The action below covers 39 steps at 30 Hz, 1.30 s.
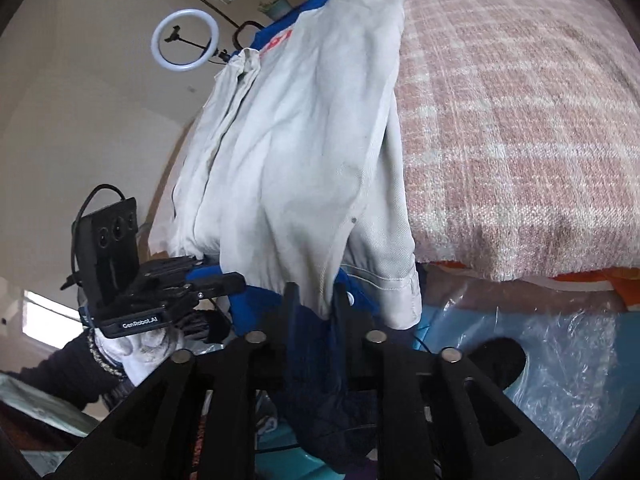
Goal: Fold large clothes
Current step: 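Fold the side panel over the sleeve with the left gripper while the right gripper releases the cuff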
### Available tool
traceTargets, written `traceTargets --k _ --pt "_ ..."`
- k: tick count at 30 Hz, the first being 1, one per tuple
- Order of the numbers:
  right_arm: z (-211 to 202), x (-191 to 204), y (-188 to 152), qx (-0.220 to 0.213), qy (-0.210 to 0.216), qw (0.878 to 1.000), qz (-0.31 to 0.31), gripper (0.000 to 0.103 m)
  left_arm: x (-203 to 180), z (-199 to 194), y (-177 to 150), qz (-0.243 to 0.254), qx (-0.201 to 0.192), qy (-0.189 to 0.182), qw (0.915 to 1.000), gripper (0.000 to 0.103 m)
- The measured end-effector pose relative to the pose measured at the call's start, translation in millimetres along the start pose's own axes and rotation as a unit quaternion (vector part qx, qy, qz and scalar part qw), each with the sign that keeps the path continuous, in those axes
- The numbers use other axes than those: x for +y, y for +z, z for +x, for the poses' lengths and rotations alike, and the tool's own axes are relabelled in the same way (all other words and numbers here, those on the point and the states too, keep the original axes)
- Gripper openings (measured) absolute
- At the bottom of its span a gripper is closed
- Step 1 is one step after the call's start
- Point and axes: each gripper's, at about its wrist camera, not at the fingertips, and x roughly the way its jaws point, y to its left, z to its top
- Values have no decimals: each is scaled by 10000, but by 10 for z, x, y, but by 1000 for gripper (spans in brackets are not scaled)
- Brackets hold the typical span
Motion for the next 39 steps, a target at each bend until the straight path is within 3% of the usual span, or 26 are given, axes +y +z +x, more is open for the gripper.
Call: traceTargets --k 2,6,9,13,14,15,16,20,22,27,29,30,34,36,37,39 --pt "31 -63 15 76 -214 9997 53 27 5 -8 18 -49 -25 39 10000 19" --pt "153 -166 -35 259 -618 9977 54 21 24 -139 -84 -61 -189 85 9998 19" --pt "191 -180 -43 281 -422 9987 83 24 -23 -200 -85 39 -306 140 9994 19" --pt "198 64 -16 75 378 9992 -138 23 -71 -226 -56 49 -376 138 9992 19" --pt "172 155 12 -39 429 9987 -275 10 -77 -221 -49 55 -380 160 9991 19" --pt "121 201 19 -132 421 9983 -376 3 -88 -205 -37 63 -391 185 9990 19" --pt "80 218 33 -210 393 9981 -414 4 -95 -200 -39 81 -403 215 9989 19" --pt "72 -29 42 -114 -470 9987 -172 4 -134 -162 -115 199 -361 343 9986 19" --pt "145 -199 57 33 -645 9979 72 4 -140 -153 -152 254 -365 386 9983 19" --pt "39 -233 -17 -50 -88 9999 83 12 -217 -157 -174 423 -403 479 9971 19" --pt "-27 -218 -33 -169 42 9998 21 42 -230 -164 -159 453 -426 484 9969 19" --pt "-39 -203 -43 -235 17 9997 -45 49 -225 -168 -156 446 -428 491 9969 19" --pt "162 -202 -44 16 -107 9997 -217 51 -216 -192 -158 383 -446 474 9971 19" --pt "332 -156 -53 242 -211 9988 -363 38 -203 -196 -162 348 -437 479 9973 19" --pt "413 -137 -54 359 -279 9981 -428 10 -198 -203 -169 330 -436 468 9974 19" --pt "413 -94 -53 266 -68 9988 -406 4 -201 -236 -188 296 -434 379 9979 19"
